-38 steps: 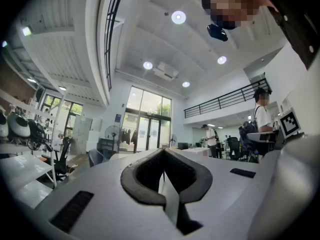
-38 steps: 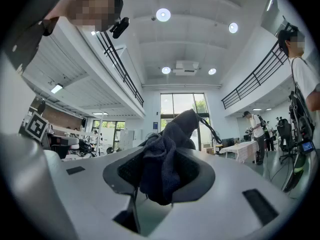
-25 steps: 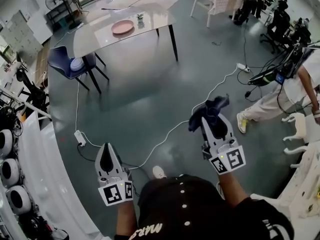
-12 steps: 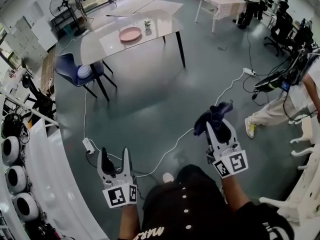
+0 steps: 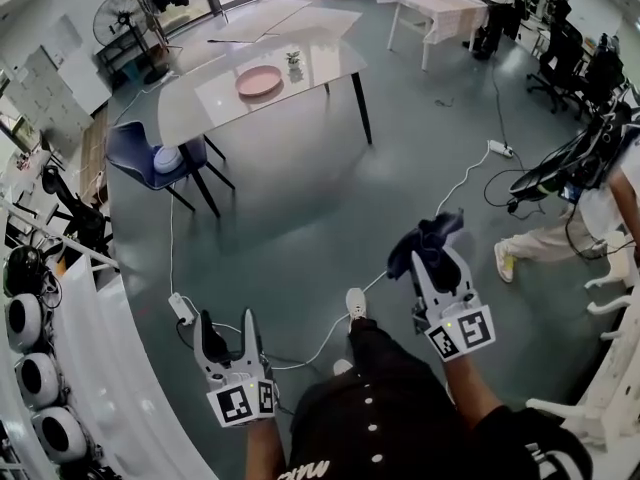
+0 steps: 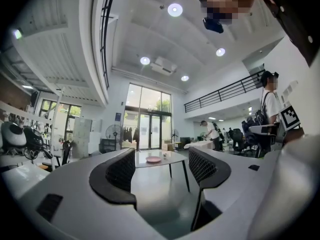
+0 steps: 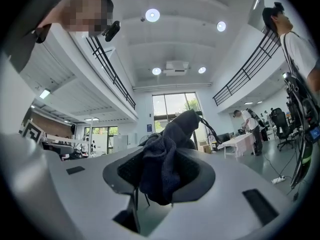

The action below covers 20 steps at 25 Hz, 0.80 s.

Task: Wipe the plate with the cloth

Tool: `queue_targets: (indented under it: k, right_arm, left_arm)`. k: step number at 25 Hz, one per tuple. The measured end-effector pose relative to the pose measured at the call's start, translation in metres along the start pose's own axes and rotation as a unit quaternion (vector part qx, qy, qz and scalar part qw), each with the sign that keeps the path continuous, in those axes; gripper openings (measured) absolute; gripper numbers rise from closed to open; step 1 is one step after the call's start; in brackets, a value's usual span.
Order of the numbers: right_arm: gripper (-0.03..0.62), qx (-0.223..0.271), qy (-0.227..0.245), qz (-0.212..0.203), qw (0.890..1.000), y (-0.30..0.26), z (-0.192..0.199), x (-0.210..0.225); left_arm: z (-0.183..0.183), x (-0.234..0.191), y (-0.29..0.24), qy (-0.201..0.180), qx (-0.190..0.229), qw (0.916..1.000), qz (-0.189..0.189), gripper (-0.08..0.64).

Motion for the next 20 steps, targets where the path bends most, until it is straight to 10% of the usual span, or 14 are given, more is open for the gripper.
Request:
queue_targets:
  k: [20]
  right_arm:
    - [0.138,0.010,-0.003,-0.026,1.000,-0.181,0.016,0.029]
  left_arm:
    - [-0.003,-0.040,-0.167,-0.007,0.006,0.9999,0.004,0.328]
Point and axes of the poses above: the fingertips, and each gripper's own axes: y backward along the fingers, x to its right, z out of its underside, the point moved 1 cm from there along y, backward along the fingers, and after that the axes turned 13 degrees about z, right-handed, at the moved point
